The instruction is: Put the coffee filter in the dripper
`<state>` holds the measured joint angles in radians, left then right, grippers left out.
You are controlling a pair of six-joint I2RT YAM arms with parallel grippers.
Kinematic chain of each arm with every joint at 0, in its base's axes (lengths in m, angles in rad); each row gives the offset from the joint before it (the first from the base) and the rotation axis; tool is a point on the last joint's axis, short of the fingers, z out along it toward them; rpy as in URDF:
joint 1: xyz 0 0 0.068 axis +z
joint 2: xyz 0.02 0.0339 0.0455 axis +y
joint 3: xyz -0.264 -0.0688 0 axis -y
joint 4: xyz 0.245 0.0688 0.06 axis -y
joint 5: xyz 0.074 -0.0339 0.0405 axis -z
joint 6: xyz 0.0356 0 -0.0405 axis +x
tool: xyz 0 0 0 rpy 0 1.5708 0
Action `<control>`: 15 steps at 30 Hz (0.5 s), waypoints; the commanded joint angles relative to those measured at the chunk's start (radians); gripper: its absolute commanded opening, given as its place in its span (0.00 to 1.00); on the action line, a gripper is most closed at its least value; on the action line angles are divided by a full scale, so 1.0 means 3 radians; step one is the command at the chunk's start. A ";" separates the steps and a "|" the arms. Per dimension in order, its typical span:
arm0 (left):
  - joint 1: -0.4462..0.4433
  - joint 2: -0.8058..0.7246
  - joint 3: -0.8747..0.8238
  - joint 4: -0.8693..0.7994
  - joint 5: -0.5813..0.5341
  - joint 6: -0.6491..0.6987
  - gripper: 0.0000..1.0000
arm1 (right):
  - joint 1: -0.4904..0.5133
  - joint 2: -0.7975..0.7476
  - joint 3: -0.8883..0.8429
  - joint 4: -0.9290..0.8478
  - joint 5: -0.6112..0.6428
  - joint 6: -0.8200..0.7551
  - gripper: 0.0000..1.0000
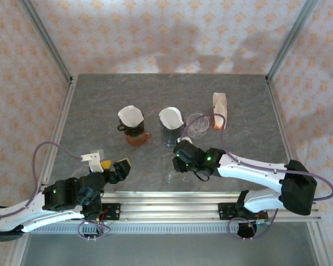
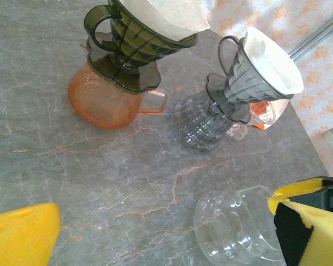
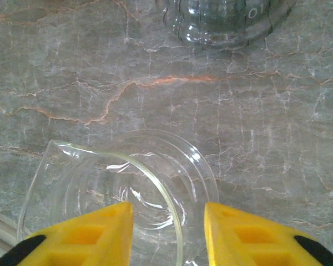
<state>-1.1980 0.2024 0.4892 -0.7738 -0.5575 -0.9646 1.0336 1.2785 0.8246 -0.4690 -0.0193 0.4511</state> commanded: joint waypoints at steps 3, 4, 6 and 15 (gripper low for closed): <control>-0.0015 -0.0069 -0.0020 -0.0074 -0.0096 -0.0059 1.00 | -0.0083 -0.0372 -0.0015 -0.0045 0.0429 0.0134 0.52; -0.0017 -0.0076 -0.0016 -0.0077 -0.0104 -0.0060 1.00 | -0.0171 -0.0461 -0.0022 -0.0064 0.0482 0.0148 0.52; -0.0015 -0.0081 -0.0015 -0.0085 -0.0111 -0.0057 1.00 | -0.0418 -0.0587 -0.0023 -0.0086 0.0534 0.0207 0.53; -0.0015 -0.0047 -0.0032 -0.0048 -0.0080 -0.0068 1.00 | -0.1824 -0.0090 0.0271 0.0212 0.0027 0.0270 0.59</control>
<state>-1.1980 0.1894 0.4870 -0.7742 -0.5579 -0.9688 0.5751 1.1400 0.8394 -0.4450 0.0360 0.5137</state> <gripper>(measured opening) 0.990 0.578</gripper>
